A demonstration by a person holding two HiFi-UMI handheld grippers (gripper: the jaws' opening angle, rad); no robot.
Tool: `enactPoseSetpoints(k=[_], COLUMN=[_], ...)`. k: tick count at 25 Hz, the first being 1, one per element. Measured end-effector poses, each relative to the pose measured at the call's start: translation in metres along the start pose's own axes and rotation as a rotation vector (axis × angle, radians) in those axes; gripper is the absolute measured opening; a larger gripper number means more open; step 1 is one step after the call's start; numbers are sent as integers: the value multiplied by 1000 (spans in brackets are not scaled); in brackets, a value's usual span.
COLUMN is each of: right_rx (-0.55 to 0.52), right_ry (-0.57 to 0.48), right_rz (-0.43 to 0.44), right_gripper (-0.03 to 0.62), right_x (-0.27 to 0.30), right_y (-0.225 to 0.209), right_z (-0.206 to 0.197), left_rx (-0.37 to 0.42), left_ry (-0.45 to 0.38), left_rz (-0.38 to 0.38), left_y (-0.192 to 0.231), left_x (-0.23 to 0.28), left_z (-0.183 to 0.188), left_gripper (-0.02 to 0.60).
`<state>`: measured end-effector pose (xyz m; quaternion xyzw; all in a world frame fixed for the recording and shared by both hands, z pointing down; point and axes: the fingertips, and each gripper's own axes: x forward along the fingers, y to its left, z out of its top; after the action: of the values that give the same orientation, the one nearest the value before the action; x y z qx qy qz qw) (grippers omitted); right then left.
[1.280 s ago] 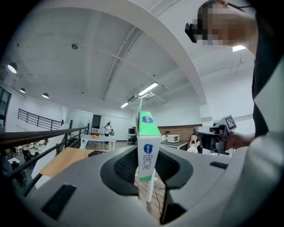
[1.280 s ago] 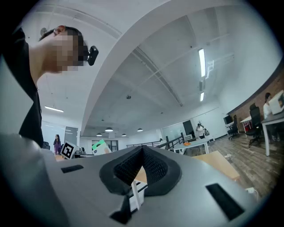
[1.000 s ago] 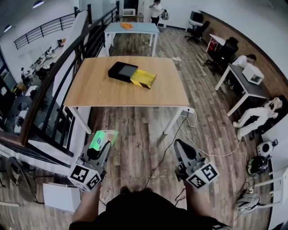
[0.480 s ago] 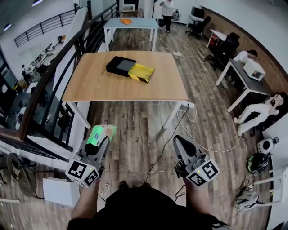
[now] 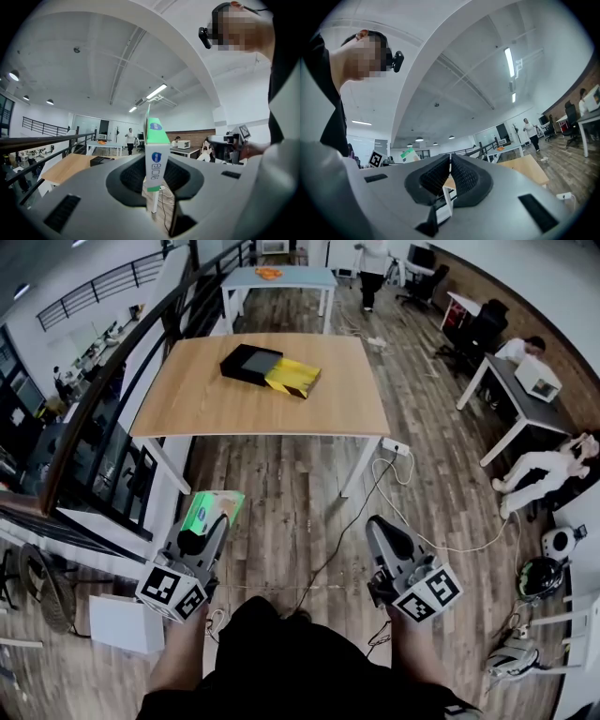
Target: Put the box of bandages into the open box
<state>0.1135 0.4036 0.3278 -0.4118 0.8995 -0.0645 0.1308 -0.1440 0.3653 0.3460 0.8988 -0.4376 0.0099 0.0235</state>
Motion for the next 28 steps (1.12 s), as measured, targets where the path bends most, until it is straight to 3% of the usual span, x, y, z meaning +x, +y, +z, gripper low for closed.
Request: enactPoseSetpoints(k=[13, 28], right_rx=[31, 54], right_ry=[46, 112], right_rz=[3, 8], right_gripper=[38, 38], right_x=[28, 177], right_y=[-33, -105], right_z=[-16, -38], left_rx=[-33, -74], left_ry=[11, 29], left_rz=[3, 18], left_y=[21, 147], left_x=[41, 134], left_z=[-16, -23], left_gripper=[98, 98])
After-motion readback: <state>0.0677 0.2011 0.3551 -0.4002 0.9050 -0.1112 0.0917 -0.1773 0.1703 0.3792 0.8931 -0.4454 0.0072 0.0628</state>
